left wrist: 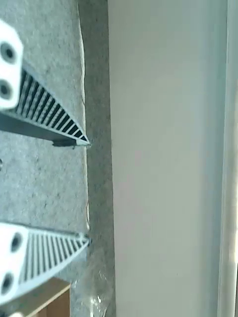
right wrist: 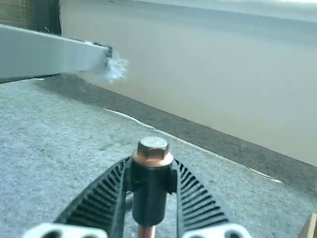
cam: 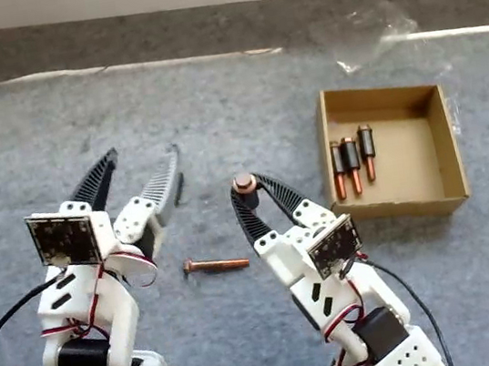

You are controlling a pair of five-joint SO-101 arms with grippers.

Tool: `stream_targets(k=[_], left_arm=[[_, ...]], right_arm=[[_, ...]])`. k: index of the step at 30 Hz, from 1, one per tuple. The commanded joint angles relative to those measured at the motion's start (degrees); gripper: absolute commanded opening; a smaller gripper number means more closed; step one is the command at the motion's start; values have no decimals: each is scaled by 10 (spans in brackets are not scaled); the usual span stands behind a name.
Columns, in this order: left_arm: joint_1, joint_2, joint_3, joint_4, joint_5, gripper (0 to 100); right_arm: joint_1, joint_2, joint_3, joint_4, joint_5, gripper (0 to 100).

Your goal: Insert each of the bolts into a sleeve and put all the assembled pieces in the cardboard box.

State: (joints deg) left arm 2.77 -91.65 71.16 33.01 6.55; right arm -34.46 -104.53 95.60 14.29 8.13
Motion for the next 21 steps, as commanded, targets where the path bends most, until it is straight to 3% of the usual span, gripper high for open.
stream_targets(k=[1,4,10,17,21], left_arm=[[-41,2,12,-3,-1,85],[-77,2,47,-4,-1,0],[-116,2,98,-4,-1,42],[-115,2,149,-4,-2,44],[-115,2,180,-4,-4,45]], right_arm=[[10,-5,78,-1,3,5],[10,-5,78,5,1,5],[16,-7,77,46,2,5],[129,-7,27,57,0,5],[189,-7,-28,116,0,5]])
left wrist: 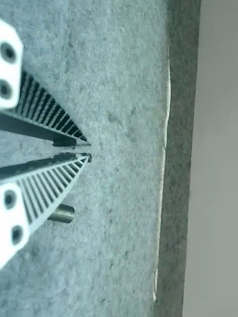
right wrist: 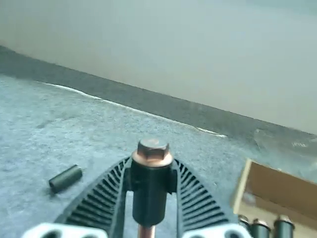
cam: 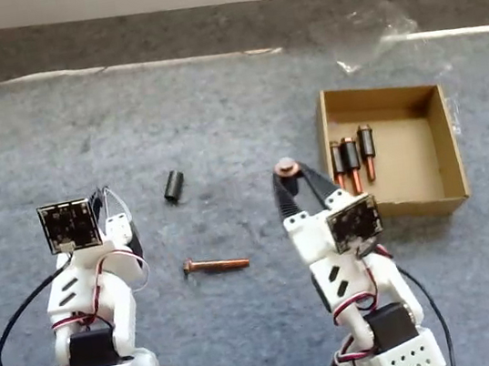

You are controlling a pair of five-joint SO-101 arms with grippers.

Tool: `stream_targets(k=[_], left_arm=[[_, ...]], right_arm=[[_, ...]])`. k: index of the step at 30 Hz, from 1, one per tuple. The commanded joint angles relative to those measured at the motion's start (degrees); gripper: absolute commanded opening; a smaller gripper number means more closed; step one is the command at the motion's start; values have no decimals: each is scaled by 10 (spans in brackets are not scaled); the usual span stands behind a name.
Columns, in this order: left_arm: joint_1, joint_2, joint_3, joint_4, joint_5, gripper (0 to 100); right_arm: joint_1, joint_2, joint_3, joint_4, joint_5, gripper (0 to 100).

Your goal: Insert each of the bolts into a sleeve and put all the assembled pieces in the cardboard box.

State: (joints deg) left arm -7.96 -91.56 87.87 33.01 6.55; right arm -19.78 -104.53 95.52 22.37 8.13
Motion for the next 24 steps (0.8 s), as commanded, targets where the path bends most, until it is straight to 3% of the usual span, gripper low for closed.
stream_targets(k=[1,14,20,24], left_arm=[[-7,1,19,-4,-4,45],[-8,1,56,-4,-4,45],[-8,1,57,-4,-4,45],[-8,1,64,-4,-5,45]], right_arm=[[51,-7,-46,55,0,5],[129,-1,-356,265,3,5],[187,6,-478,281,4,5],[200,94,-501,281,4,5]])
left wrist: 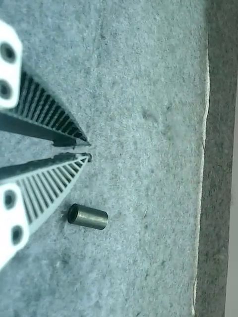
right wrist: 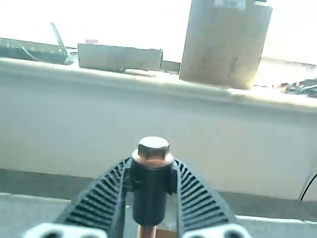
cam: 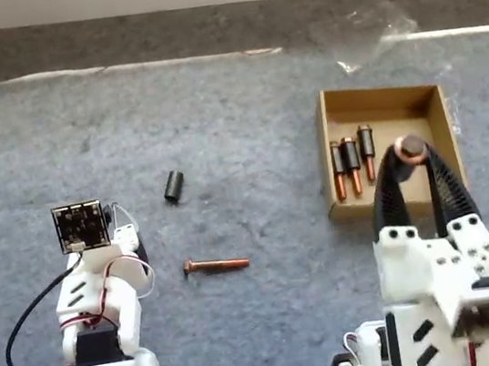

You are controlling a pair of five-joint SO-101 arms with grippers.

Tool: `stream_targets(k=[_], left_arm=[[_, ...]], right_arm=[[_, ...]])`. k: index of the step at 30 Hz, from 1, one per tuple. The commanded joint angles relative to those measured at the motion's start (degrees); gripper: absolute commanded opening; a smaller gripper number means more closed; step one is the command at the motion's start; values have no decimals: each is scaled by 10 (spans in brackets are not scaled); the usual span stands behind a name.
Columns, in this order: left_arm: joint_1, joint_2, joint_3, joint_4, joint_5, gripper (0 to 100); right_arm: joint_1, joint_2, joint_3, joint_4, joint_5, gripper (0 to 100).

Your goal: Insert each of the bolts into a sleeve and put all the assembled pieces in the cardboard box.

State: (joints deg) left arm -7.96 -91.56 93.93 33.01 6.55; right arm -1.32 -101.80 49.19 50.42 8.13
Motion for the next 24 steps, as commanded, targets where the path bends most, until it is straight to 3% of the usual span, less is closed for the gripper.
stream_targets(k=[1,8,11,16,24], left_arm=[[-8,1,5,-12,-5,45],[-11,1,37,-82,-5,45],[-11,1,37,-82,-5,45],[-11,1,37,-82,-5,45],[-11,1,37,-82,-5,45]], right_arm=[[19,100,-37,-1,4,5],[64,327,-44,-49,4,5],[84,415,-47,-69,5,5],[89,568,-93,-69,90,5],[90,816,-204,-68,93,5]])
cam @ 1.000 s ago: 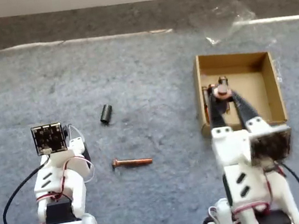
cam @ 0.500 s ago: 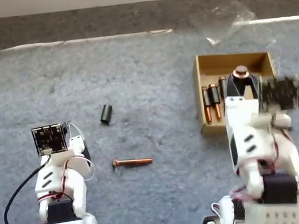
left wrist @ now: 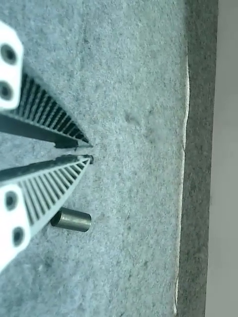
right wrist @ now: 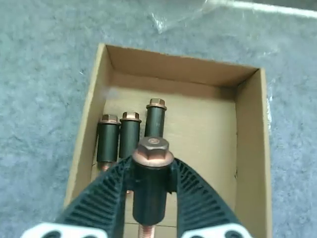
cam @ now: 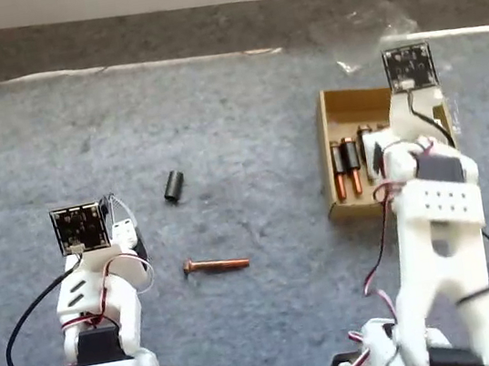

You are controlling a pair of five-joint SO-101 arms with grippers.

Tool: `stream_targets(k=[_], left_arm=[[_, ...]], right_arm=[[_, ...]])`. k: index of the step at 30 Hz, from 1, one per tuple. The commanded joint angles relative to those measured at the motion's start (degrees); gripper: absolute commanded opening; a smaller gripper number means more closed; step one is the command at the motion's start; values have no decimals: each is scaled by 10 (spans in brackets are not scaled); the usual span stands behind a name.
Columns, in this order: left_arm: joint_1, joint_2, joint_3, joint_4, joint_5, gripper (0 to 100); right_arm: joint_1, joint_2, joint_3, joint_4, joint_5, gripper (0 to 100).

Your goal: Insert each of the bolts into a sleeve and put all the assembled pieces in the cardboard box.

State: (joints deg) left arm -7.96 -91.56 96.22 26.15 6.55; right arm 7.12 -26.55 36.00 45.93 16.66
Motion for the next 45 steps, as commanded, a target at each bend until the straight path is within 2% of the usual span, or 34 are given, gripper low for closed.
stream_targets(k=[1,5,10,15,22,28,34,40,45], left_arm=[[-11,1,15,-13,-5,45],[-12,1,15,-13,-5,45],[-12,1,15,-14,-5,45],[-12,1,15,-14,-5,45],[-12,1,15,-14,-5,45],[-12,1,15,-14,-5,45],[-12,1,15,-14,-5,45],[-12,1,15,-14,-5,45],[-12,1,15,-14,-5,45]], right_arm=[[8,94,-89,-23,8,5],[34,203,-167,-9,8,5],[51,328,-313,98,8,5],[49,437,-439,182,8,5],[48,546,-547,237,8,6],[37,596,-602,269,8,15],[23,605,-636,306,8,123],[14,604,-668,312,8,125],[-5,603,-762,406,8,125]])
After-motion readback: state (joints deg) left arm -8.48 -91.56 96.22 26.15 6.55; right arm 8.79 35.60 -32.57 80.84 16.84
